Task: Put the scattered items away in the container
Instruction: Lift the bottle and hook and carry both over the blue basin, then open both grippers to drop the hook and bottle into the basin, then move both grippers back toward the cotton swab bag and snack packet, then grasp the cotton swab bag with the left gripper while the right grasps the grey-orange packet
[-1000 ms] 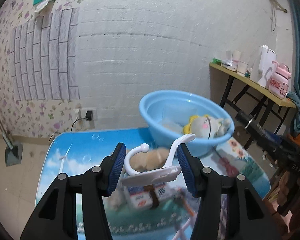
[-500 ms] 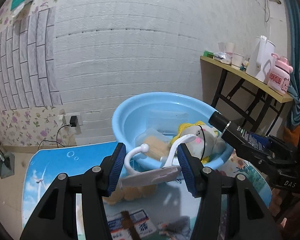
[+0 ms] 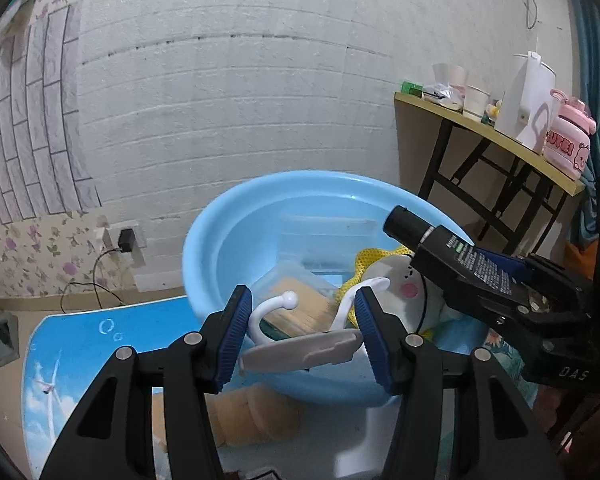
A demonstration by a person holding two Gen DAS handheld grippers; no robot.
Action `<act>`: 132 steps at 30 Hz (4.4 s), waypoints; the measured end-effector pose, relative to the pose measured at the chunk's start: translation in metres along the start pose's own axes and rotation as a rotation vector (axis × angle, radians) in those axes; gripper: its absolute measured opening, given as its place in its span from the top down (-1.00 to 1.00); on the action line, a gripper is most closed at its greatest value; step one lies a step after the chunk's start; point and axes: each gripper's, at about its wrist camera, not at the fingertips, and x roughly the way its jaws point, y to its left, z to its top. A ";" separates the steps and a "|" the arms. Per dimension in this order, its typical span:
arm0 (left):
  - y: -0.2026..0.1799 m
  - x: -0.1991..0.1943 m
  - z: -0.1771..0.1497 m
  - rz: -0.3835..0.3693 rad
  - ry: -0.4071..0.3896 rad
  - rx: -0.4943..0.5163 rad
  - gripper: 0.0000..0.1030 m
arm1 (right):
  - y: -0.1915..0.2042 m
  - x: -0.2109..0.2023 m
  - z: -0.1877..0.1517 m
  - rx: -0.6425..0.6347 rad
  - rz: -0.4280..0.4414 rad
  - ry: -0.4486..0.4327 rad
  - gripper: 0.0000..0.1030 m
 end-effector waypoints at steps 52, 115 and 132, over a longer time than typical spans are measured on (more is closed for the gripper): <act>0.040 -0.074 -0.105 0.108 0.110 -0.102 -0.33 | 0.051 -0.034 -0.066 -0.015 0.019 0.136 -0.22; 0.117 -0.061 -0.119 0.046 0.165 -0.295 0.61 | 0.106 0.022 -0.099 -0.115 0.102 0.368 0.03; 0.105 -0.104 -0.129 0.127 0.152 -0.239 0.70 | 0.077 0.000 -0.090 -0.031 0.117 0.295 0.44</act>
